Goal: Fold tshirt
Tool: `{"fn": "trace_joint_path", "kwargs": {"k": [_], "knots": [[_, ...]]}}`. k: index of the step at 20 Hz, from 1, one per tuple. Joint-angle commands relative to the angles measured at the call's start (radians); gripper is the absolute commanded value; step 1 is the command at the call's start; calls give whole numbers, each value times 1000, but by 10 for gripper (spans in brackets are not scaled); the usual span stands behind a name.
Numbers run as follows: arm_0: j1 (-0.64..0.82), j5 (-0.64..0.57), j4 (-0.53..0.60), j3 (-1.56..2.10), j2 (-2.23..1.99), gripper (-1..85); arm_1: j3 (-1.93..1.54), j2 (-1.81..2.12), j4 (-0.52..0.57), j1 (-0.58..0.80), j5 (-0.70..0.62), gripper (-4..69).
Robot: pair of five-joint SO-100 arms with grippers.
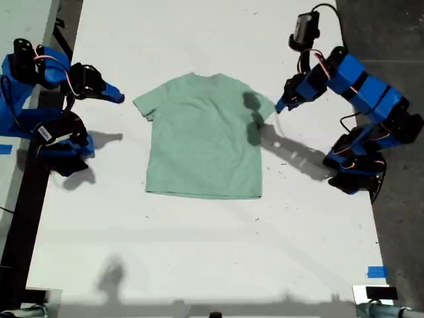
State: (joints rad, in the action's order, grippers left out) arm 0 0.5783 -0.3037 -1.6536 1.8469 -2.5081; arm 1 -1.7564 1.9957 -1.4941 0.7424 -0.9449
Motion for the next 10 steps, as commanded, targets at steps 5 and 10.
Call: {"fn": "trace_joint_path", "kwargs": {"k": [5, 10], "knots": [[29, -6, 44, 18, -5, 31, 189, -135, 21, 118, -164, 360], [43, -14, 60, 20, 29, 45, 195, -230, 97, 201, -267, 360]]}}
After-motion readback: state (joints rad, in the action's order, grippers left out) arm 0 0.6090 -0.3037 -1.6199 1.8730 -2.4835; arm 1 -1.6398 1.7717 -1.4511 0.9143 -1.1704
